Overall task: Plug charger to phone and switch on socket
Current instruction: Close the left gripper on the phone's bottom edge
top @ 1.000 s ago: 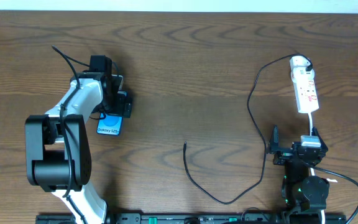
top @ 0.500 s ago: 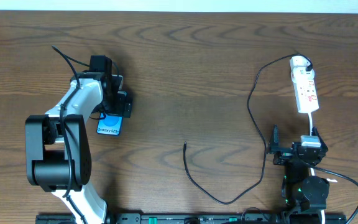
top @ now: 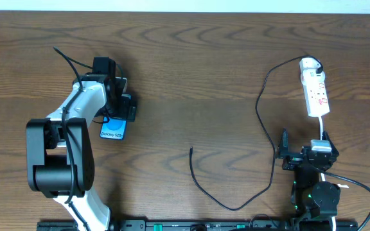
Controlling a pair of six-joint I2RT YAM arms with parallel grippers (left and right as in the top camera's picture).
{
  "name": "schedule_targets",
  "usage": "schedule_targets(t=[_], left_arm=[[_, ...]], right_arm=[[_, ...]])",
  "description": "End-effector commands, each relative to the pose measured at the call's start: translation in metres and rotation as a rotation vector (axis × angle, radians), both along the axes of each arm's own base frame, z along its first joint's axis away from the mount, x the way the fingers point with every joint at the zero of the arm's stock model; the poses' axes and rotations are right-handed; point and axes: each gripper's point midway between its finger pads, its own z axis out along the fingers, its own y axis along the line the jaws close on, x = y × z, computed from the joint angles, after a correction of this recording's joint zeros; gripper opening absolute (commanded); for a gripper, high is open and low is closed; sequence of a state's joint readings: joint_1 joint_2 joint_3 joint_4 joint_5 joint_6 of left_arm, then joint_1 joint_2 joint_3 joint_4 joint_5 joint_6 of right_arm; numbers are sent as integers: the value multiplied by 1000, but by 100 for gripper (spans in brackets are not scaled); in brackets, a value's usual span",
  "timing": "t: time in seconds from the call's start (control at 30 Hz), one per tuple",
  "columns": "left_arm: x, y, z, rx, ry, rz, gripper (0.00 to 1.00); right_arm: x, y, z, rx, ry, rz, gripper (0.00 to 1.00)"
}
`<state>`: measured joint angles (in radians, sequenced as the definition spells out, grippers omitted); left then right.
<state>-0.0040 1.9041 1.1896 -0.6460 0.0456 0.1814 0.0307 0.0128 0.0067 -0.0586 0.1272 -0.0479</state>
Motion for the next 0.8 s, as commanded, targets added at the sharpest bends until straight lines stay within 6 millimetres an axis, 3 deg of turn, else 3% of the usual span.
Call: schedule_targets(t=[0.0,0.33,0.77], left_arm=[[-3,1,-4,14,12,-10,98],[-11,1,-19,14,59,-11,98],[-10,1,-19,14,57,-11,98]], right_arm=[[0,2,0,-1,-1,8,99],[0,2,0,-1,-1,8,99],[0,2,0,-1,-2,8,99]])
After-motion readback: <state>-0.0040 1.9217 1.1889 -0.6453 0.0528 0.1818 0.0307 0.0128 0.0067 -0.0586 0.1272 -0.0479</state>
